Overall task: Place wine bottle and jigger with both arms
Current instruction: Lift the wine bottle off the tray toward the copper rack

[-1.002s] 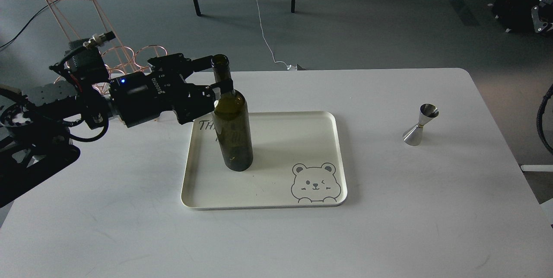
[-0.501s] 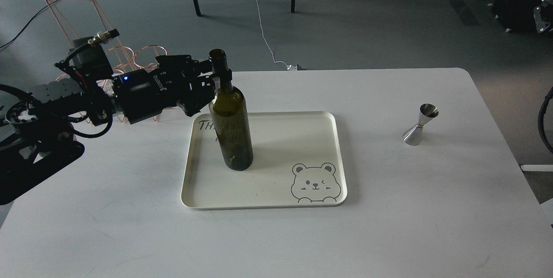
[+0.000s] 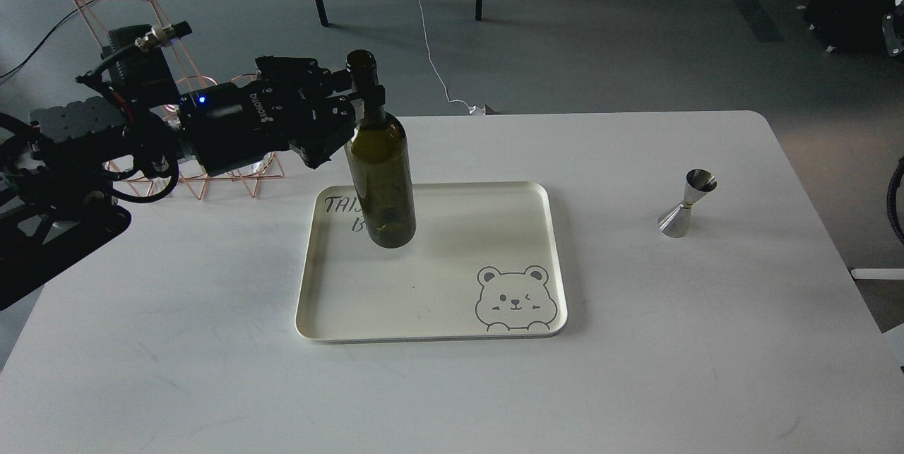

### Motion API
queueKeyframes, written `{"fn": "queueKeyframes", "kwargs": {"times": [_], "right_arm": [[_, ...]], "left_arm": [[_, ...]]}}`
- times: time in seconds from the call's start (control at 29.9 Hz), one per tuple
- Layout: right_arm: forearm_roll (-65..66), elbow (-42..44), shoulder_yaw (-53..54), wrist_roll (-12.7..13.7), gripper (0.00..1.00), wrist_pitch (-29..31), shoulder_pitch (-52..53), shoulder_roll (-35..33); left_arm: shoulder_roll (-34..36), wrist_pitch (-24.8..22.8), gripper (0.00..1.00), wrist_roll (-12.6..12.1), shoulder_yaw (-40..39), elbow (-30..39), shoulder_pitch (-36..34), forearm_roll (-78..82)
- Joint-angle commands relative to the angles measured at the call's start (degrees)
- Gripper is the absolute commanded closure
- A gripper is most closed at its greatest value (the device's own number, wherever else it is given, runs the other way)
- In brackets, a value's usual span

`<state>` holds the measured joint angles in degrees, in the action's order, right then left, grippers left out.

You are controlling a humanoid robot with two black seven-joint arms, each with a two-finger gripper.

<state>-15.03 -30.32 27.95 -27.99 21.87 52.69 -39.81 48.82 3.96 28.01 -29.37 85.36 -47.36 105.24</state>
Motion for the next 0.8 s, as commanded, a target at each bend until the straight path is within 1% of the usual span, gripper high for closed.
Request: {"fn": "queueKeyframes", "kwargs": {"times": [0.0,0.1,0.23,0.47,0.77], "right_arm": [[0.0,0.0,0.0,0.0,0.15,0.0,0.1,0.0],[0.0,0.1,0.0,0.0,0.15,0.0,0.1,-0.1],[0.0,0.0,0.0,0.0,0.15,0.0,0.1,-0.1],[0.0,0.0,-0.1,0.0,0.15,-0.2,0.0,0.0],[0.0,0.0,-0.2,0.0,0.15,-0.2,0.1,-0.1]], "left_arm": [[2.1,-0.4,0.81,0.0,-0.2,0.5,-3.0,-4.9],[4.8,-0.6,0.81,0.0,0.1,0.2,-6.1,-9.6],[8.3,-1.1,0.81,0.0,0.4,-1.0,-9.4,-11.1],[9.5,-4.0,0.81,0.0,0.6,-11.2,-12.9,-10.9],[9.0,-4.2,0.81,0.0,1.1,-24.7,-12.9,-9.9]]}}
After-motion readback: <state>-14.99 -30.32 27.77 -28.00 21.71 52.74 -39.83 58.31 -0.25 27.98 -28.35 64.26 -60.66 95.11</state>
